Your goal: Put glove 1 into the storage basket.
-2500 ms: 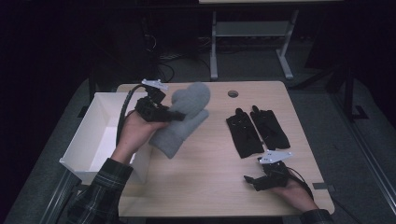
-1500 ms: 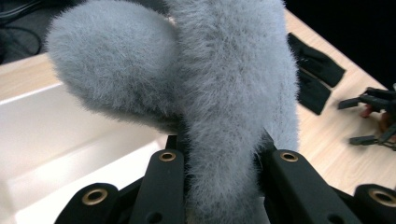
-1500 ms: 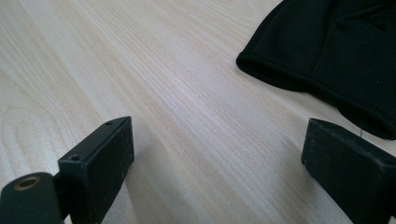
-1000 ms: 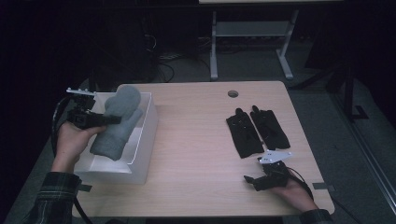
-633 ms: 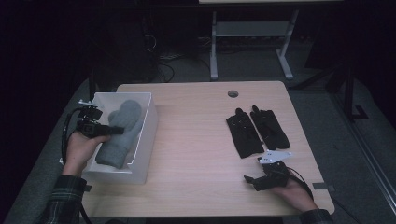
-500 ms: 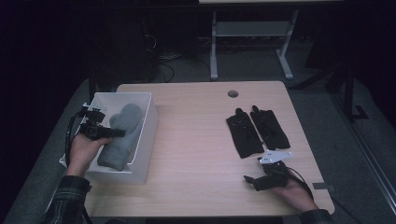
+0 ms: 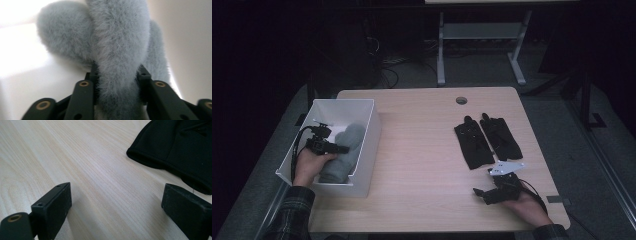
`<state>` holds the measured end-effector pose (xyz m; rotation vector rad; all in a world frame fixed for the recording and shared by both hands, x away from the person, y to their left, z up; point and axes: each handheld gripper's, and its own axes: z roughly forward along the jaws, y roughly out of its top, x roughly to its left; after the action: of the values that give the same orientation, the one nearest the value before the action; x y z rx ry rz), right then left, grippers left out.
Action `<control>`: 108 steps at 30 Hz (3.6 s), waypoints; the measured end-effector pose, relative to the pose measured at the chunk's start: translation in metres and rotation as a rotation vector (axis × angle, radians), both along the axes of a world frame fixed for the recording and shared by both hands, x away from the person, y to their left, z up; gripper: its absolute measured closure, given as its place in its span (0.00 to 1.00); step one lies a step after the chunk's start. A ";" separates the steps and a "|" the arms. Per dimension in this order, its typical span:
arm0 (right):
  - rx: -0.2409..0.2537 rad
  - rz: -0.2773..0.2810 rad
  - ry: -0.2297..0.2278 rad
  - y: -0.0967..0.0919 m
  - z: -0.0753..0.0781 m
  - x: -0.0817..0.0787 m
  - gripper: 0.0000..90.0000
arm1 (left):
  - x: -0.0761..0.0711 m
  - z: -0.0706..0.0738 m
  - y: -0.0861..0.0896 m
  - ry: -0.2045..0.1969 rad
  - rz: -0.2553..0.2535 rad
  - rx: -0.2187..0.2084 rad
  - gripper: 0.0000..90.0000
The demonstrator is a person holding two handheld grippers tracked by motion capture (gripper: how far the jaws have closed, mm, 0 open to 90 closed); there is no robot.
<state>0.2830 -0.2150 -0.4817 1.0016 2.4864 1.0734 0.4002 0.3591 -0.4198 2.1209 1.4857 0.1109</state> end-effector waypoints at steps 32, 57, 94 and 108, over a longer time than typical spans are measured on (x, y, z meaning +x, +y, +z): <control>0.000 0.000 0.000 0.000 0.000 0.000 0.10 | -0.022 0.097 -0.049 -0.310 -0.073 -0.071 0.23; 0.001 0.000 0.000 0.000 0.000 0.000 0.10 | -0.046 0.109 -0.148 -0.369 -0.308 -0.099 0.15; 0.000 0.000 0.000 0.000 0.000 0.000 0.10 | -0.084 -0.018 -0.225 -0.305 -0.445 0.036 0.15; -0.004 0.000 0.017 -0.002 0.013 -0.001 0.45 | -0.084 -0.050 -0.218 -0.305 -0.496 0.062 0.14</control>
<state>0.2821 -0.2173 -0.4686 1.0129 2.5012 1.0635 0.3159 0.1407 -0.4696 2.3315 0.7677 0.2834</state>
